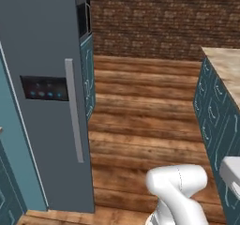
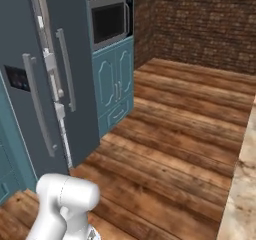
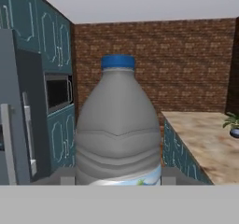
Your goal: Take the bottled waters from the counter and place them in the freezer to freeze. Close the freezer door after placing the bottles.
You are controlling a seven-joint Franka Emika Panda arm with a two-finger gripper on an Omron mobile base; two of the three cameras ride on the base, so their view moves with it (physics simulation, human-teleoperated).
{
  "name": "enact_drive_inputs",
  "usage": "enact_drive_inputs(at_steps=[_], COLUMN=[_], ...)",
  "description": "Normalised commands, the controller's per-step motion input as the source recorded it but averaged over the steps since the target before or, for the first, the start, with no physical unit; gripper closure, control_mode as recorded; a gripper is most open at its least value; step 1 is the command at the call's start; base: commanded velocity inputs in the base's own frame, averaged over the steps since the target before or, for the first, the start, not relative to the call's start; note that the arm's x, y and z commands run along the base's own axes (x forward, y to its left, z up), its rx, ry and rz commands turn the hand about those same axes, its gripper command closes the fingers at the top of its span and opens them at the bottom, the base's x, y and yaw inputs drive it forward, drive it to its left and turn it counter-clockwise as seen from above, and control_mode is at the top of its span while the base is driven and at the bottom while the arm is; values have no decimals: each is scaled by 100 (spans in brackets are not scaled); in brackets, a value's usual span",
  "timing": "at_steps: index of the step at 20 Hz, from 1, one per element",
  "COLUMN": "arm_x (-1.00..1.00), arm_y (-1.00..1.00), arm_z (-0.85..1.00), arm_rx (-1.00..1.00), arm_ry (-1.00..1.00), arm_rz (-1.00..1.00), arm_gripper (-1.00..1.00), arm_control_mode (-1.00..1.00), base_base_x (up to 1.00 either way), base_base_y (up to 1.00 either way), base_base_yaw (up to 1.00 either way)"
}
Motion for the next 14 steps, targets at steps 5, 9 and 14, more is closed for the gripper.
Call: enact_drive_inputs(at_steps=[5,9,14], arm_x=[0,0,0], arm_y=[0,0,0], arm_z=[0,0,0], arm_rx=[0,0,0], arm_ry=[0,0,0], arm_rz=[0,0,0], arm_gripper=[100,100,100], arm_control_mode=[100,100,100], base_base_x=[63,64,81], base_base_y=[-23,-33,-53], base_base_yaw=[-1,0,8])
